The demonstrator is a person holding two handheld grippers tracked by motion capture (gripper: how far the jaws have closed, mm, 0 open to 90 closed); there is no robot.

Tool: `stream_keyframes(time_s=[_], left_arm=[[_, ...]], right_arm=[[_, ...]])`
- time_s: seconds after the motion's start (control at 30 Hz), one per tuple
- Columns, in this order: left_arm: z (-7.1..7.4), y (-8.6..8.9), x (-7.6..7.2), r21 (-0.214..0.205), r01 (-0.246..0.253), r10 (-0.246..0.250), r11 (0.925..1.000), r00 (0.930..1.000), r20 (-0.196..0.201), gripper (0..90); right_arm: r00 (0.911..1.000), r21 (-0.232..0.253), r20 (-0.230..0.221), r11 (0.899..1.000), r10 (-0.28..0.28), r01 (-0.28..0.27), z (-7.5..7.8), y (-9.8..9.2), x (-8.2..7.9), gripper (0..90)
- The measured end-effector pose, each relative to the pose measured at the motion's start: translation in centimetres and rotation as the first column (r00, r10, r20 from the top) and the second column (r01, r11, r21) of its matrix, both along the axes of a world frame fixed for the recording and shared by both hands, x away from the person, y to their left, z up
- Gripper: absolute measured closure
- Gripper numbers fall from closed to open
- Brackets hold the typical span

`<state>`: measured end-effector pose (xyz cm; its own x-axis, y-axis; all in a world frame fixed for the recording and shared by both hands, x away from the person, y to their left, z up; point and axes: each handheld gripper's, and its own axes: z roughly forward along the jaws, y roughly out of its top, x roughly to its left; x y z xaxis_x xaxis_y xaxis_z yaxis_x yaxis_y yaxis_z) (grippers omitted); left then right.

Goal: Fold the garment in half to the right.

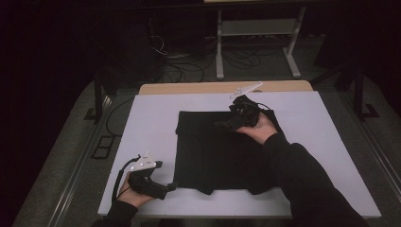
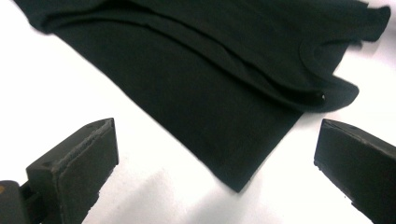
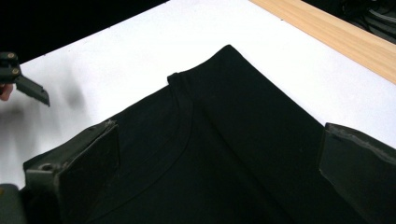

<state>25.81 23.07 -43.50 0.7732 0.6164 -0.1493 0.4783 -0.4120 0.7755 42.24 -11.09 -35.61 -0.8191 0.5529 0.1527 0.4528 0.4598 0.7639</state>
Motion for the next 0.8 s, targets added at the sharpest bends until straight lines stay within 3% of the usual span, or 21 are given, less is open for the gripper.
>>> stream_keyframes(time_s=[0.37, 0.8], left_arm=[[-0.6, -0.6, 0.0, 0.041, 0.042, -0.041, 0.9983, 0.9988, -0.025, 0.0], [-1.3, -1.5, 0.1, 0.059, 0.077, -0.074, 0.9953, 0.9956, -0.059, 0.0]], right_arm=[[0.9999, -0.003, -0.01, 1.0, 0.003, -0.003, -0.6, 2.2, 1.6, 0.0], [0.9999, -0.008, -0.014, 1.0, 0.01, -0.01, -1.3, 4.4, 3.4, 0.0]])
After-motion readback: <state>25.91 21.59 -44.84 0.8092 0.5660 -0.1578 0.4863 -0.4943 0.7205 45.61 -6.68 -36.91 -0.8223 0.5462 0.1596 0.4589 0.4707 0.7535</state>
